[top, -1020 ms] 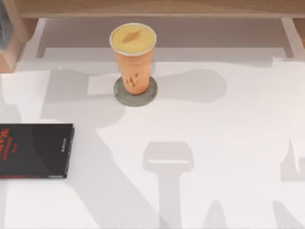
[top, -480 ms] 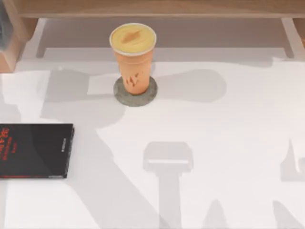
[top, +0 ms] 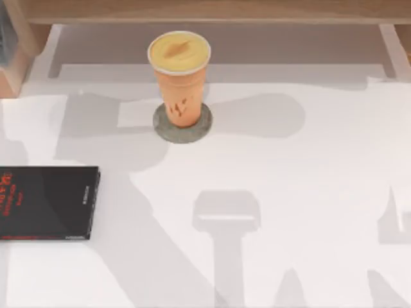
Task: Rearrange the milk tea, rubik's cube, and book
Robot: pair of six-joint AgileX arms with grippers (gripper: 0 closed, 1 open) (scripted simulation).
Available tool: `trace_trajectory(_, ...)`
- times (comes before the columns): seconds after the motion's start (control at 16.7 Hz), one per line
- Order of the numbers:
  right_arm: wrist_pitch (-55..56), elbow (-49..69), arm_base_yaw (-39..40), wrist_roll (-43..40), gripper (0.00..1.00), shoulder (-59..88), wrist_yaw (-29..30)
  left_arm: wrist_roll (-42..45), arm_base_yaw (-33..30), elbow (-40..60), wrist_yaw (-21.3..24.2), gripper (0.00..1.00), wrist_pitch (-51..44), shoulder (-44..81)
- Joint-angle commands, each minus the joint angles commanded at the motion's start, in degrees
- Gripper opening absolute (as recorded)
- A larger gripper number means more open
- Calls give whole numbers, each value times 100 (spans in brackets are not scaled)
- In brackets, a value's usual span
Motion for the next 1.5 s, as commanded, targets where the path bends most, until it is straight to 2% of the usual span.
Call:
trace_trajectory(0.54, 0, 0, 0, 0, 100, 0, 0, 9, 31, -134, 34, 0, -95, -231)
trace_trajectory(0.72, 0, 0, 0, 0, 100, 0, 0, 365, -20, -390, -87, 0, 35, -571)
trace_trajectory(0.9, 0, 0, 0, 0, 100, 0, 0, 1223, -61, -1027, -388, 0, 309, -1364)
trace_trajectory(1.08, 0, 0, 0, 0, 100, 0, 0, 2446, -91, -1989, -809, 0, 648, -2395)
trace_trajectory(1.5, 0, 0, 0, 0, 100, 0, 0, 5691, -521, -5059, -1705, 0, 1179, -4380)
